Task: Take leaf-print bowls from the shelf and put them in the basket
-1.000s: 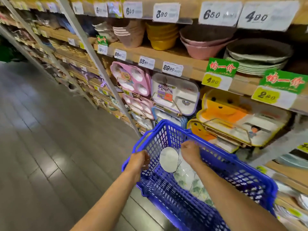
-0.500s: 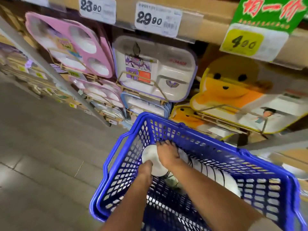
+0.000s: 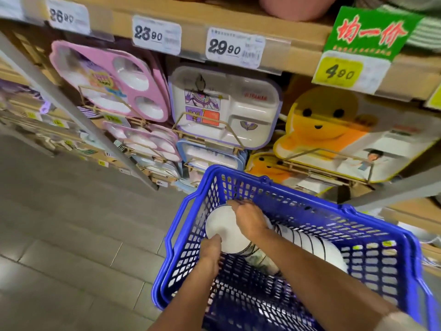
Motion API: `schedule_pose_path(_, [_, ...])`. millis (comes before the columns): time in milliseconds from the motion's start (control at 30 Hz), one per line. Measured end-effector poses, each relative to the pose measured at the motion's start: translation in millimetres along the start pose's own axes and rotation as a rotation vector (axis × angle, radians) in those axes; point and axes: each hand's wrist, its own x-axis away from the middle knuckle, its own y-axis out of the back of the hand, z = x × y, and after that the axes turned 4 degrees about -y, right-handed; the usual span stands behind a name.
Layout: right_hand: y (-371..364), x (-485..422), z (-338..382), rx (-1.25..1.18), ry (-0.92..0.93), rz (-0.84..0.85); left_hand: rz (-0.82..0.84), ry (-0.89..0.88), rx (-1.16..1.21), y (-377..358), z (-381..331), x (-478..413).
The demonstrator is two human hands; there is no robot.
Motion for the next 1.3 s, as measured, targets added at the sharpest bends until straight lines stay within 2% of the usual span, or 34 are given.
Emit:
schedule_pose_path(100, [22.4, 6.8, 4.6, 0.029, -0.037, 0.018, 0.007, -0.097, 0.070, 6.1, -7.6, 22.4])
schedule_pose_path(200, [51.9, 15.4, 3.3, 0.008, -0.089, -0.023, -0.016, -0.306, 0.020, 13.7, -12.5, 47.3])
schedule_pose_path(333, [95.3, 31.8, -0.9, -0.207, -0.186, -0.048, 0.017, -0.573, 0.088, 14.2, -31.8, 84.3])
schedule_pose_path(533, [175.9, 71.9, -5.1, -0.560, -0.263, -0.153, 0.089, -0.731, 0.313, 4.9, -87.4, 149.5])
schedule_pose_path(733, [265.5, 126.8, -5.0, -0.785, -0.348, -0.372, 0.284, -0.810, 0.463, 1.1, -155.6, 221.9])
schedule_pose_path(800, [288.8, 152.4, -5.8, -0.846, -0.369, -0.463, 0.392, -0.809, 0.472, -0.9, -168.8, 248.0])
schedule_pose_path(900, [308.5, 192.1, -9.8, -0.935, -0.395, -0.582, 0.458, -0.808, 0.418, -9.6, -180.9, 284.6])
schedule_pose_path(1100, [331.9, 269.6, -30.3, -1.362, -0.287, -0.725, 0.629, -0.796, 0.349, -39.3, -169.4, 364.0])
schedule_pose_path(1300, [330.6, 350.1, -77.1, -1.658, -0.275, -0.803, 0.825, -0.721, 0.260, -88.4, -115.8, 438.6])
